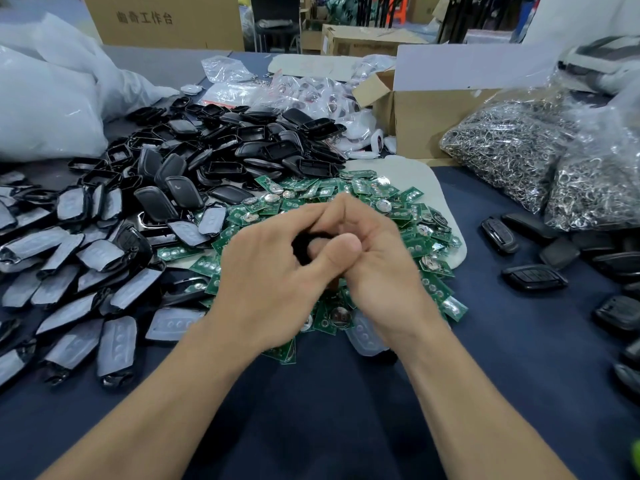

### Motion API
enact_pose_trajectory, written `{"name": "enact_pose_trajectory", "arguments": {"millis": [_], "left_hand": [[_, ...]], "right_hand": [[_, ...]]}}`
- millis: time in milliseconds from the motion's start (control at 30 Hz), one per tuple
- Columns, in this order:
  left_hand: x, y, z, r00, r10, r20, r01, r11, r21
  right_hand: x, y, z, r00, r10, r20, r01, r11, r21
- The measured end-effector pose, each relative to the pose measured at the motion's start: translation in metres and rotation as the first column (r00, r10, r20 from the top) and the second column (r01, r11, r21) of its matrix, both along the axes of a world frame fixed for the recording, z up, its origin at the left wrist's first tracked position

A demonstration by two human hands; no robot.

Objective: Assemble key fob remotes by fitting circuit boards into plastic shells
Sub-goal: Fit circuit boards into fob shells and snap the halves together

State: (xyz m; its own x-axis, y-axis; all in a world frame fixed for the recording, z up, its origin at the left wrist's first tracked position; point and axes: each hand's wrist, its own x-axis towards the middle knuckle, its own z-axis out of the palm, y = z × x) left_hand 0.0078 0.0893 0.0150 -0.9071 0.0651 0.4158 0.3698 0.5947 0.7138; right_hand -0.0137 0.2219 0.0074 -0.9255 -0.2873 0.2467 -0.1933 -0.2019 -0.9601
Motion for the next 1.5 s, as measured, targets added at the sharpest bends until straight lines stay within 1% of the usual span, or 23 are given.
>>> {"name": "enact_pose_trajectory", "arguments": {"millis": [33,100,233,500,600,700,733,767,800,833,900,967,1067,1133,1267,1333,1433,1500], "left_hand": [[0.001,0.001,0.000,0.998,0.056,-0.022,-0.058,0.995,-0.083],[0.002,0.003,-0.001,0.990,0.134,-0.050,-0.139,0.983,-0.117],[0.003,0.004,0.000,0.967,0.230,-0.108,-0.237,0.970,-0.057],[0.004,0.005,0.001,0.982,0.172,-0.077,-0.175,0.984,-0.028],[0.001,0.003,0.000,0.983,0.178,-0.049,-0.179,0.983,-0.029],[-0.001,0.000,0.002,0.983,0.168,-0.078,-0.174,0.982,-0.070],[-0.001,-0.001,0.003,0.987,0.145,-0.068,-0.147,0.989,-0.019],[-0.001,-0.003,0.004,0.993,0.110,-0.029,-0.108,0.991,0.080],[-0.002,-0.004,0.003,0.996,0.087,0.018,-0.089,0.979,0.183],[-0.005,-0.007,0.002,0.995,0.079,0.066,-0.094,0.963,0.254],[-0.012,-0.014,-0.001,0.986,0.046,0.160,-0.093,0.947,0.307],[-0.016,-0.019,-0.004,0.970,-0.042,0.238,-0.043,0.939,0.340],[-0.019,-0.022,-0.007,0.945,-0.105,0.309,-0.035,0.910,0.414],[-0.020,-0.020,-0.008,0.932,-0.128,0.340,-0.049,0.882,0.468],[-0.019,-0.018,-0.007,0.886,-0.244,0.394,-0.031,0.818,0.575],[-0.019,-0.019,-0.007,0.874,-0.277,0.400,-0.038,0.780,0.624],[-0.019,-0.020,-0.008,0.848,-0.340,0.406,-0.036,0.728,0.685],[-0.020,-0.021,-0.009,0.842,-0.360,0.401,-0.030,0.712,0.702]], "right_hand": [[0.001,-0.004,-0.002,1.000,0.009,0.002,-0.009,1.000,0.012],[0.004,-0.010,-0.004,1.000,-0.001,0.022,0.001,1.000,0.011],[0.009,-0.015,-0.006,0.998,-0.028,0.054,0.030,0.999,-0.038],[0.011,-0.014,-0.003,0.992,0.017,0.125,-0.003,0.994,-0.112],[0.010,-0.013,-0.003,0.990,-0.001,0.143,0.011,0.997,-0.075],[0.008,-0.013,0.000,0.992,-0.023,0.128,0.024,1.000,-0.004],[0.008,-0.012,0.001,0.990,-0.037,0.138,0.037,0.999,0.001],[0.007,-0.010,0.001,0.983,-0.066,0.171,0.068,0.998,-0.004],[0.006,-0.007,0.001,0.970,-0.114,0.215,0.118,0.993,-0.007],[0.005,-0.003,0.001,0.952,-0.177,0.251,0.181,0.983,0.006],[0.000,0.006,-0.001,0.919,-0.295,0.263,0.285,0.956,0.073],[-0.002,0.012,-0.002,0.904,-0.352,0.244,0.339,0.936,0.093],[-0.002,0.013,0.000,0.916,-0.325,0.236,0.337,0.942,-0.011],[-0.002,0.012,0.000,0.925,-0.311,0.219,0.324,0.946,-0.026],[-0.004,0.012,0.001,0.921,-0.370,0.118,0.367,0.929,0.053],[-0.002,0.012,0.000,0.895,-0.443,0.044,0.432,0.888,0.154],[0.001,0.010,-0.003,0.824,-0.562,-0.071,0.557,0.781,0.281],[0.002,0.008,-0.002,0.841,-0.528,-0.118,0.536,0.783,0.316]]}}
